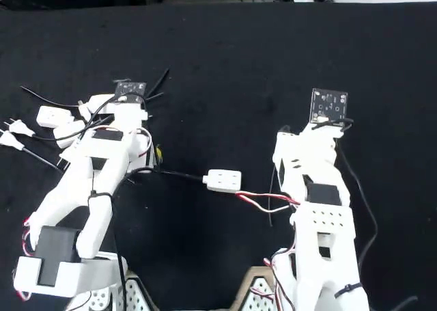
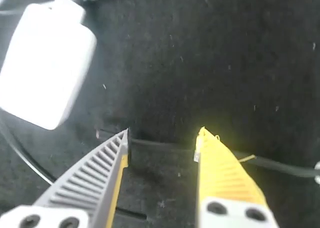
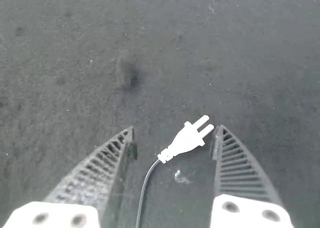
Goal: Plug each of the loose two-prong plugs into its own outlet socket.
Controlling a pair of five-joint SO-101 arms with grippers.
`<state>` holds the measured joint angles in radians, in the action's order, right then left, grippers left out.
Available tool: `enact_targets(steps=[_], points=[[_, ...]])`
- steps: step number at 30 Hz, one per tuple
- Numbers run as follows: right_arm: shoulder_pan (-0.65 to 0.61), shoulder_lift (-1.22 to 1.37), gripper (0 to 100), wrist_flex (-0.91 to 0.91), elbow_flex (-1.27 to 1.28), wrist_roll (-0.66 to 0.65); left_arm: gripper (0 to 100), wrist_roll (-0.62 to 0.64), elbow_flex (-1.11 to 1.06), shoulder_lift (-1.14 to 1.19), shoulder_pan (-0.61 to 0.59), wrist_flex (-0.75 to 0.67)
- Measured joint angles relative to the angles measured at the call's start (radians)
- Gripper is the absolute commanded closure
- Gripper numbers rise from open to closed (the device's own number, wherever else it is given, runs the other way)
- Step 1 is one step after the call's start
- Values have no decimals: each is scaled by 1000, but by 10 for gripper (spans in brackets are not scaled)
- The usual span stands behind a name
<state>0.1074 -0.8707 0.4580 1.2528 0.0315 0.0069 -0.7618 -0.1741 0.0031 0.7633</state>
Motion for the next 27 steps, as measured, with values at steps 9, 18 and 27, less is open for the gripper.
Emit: enact_targets(steps=[9,18,27], points=[[0,0,759,0,0,0,784,71,-5,0,2,-31],[0,0,759,0,0,0,784,69,-124,-6,28,-132],[0,0,759,0,0,0,784,-80,-160,-100,14,92]])
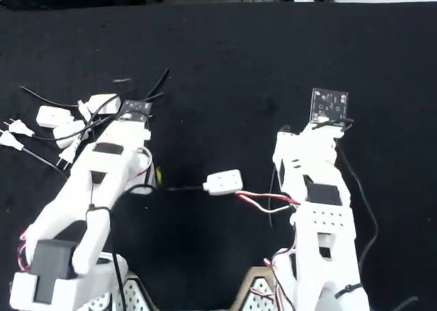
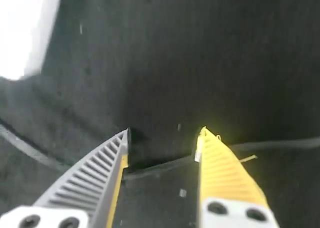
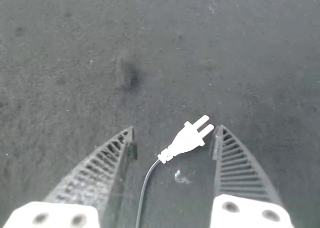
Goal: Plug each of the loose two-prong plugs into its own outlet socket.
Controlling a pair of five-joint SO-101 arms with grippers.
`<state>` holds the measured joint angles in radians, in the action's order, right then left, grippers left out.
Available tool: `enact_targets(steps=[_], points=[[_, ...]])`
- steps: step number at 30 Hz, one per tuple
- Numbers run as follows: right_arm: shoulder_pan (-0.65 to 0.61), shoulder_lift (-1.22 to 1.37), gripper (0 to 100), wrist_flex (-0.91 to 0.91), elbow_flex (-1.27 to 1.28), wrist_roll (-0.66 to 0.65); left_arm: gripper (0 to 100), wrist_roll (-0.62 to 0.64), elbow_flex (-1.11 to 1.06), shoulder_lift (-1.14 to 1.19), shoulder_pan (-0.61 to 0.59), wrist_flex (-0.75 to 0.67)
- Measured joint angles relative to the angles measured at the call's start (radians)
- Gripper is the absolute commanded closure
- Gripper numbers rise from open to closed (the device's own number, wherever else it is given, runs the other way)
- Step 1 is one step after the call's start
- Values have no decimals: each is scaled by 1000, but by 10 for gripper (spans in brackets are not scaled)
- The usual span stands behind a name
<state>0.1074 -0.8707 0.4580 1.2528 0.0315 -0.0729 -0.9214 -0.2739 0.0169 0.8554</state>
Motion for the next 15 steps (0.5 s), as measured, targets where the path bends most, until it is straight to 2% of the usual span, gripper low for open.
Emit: enact_targets(steps=[6,11,15], points=[[0,0,759,0,0,0,784,-46,-3,-147,-5,133],[0,0,759,0,0,0,784,-49,-3,-305,-3,146],[-34,0,759,0,8,0,784,-49,-29,-376,69,140]])
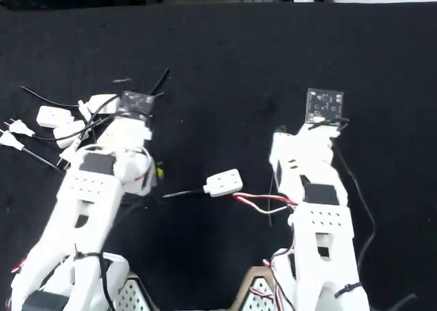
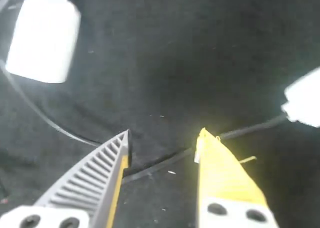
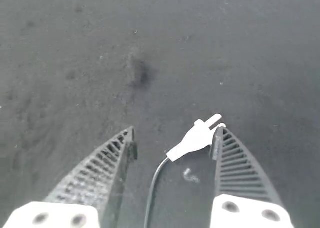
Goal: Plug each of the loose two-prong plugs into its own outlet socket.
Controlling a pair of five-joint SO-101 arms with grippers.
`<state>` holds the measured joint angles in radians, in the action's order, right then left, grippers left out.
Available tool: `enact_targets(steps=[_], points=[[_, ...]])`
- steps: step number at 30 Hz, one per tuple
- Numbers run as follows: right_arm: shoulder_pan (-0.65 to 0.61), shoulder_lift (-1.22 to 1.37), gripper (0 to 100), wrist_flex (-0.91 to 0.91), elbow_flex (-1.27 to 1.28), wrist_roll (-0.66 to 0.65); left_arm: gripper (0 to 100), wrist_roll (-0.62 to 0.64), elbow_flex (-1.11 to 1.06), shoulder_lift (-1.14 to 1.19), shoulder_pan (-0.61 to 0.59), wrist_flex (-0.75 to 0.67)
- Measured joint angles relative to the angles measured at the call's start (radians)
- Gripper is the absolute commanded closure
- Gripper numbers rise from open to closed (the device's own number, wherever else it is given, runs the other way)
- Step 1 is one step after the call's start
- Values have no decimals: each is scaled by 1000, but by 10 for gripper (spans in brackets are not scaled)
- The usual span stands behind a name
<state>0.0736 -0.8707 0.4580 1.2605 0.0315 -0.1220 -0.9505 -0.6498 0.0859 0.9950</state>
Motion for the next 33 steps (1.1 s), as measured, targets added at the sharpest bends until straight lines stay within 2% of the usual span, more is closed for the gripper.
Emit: enact_targets(steps=[6,9,12,16,22,33], points=[[-89,0,759,18,0,0,784,2,-133,8,123,-173],[-133,0,759,40,0,0,784,95,-163,41,127,-253],[-169,0,770,49,0,-12,784,204,-163,74,127,-276],[-218,28,846,49,0,-31,784,230,-166,101,112,-279],[-232,299,868,69,-117,-40,784,236,-181,114,80,-324],[-232,786,868,316,-486,-41,784,199,-207,115,51,-371]])
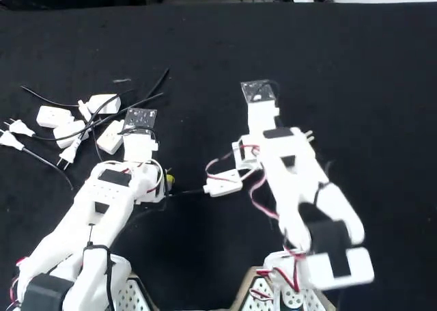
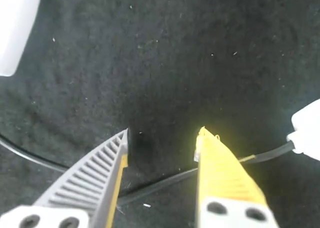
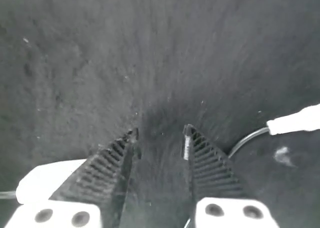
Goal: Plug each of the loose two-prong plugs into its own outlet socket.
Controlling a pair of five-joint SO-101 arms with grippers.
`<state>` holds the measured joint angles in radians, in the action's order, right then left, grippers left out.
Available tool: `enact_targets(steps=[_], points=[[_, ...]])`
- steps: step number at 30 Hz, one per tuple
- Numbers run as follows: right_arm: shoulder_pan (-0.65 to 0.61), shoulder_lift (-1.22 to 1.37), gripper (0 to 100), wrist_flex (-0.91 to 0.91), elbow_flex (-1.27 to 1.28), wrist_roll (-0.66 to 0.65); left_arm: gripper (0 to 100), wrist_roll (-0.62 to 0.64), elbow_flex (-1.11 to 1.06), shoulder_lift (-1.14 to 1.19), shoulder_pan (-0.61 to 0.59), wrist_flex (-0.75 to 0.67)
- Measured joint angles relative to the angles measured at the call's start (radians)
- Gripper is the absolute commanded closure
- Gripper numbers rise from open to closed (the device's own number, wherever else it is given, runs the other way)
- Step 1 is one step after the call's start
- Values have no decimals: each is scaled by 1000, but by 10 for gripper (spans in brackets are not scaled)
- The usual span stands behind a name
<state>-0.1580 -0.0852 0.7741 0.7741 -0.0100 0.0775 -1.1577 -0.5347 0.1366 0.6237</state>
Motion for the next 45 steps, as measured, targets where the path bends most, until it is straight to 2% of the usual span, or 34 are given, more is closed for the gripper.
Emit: enact_targets(steps=[7,13,19,27,33,37,40,45], points=[[-60,150,868,157,-150,-38,784,0,0,0,-9,0],[-203,166,865,173,-163,-71,784,0,0,0,-66,0],[-212,132,865,178,-155,-75,784,0,0,0,-100,0],[-38,-129,865,181,-80,-130,784,0,0,0,-97,44],[126,-316,865,269,-31,-258,784,-3,0,0,-6,77],[245,-331,865,265,51,-351,784,-3,0,0,9,77],[316,-331,864,233,117,-367,784,-3,8,0,23,84],[339,-333,864,192,204,-356,780,-2,144,0,35,226]])
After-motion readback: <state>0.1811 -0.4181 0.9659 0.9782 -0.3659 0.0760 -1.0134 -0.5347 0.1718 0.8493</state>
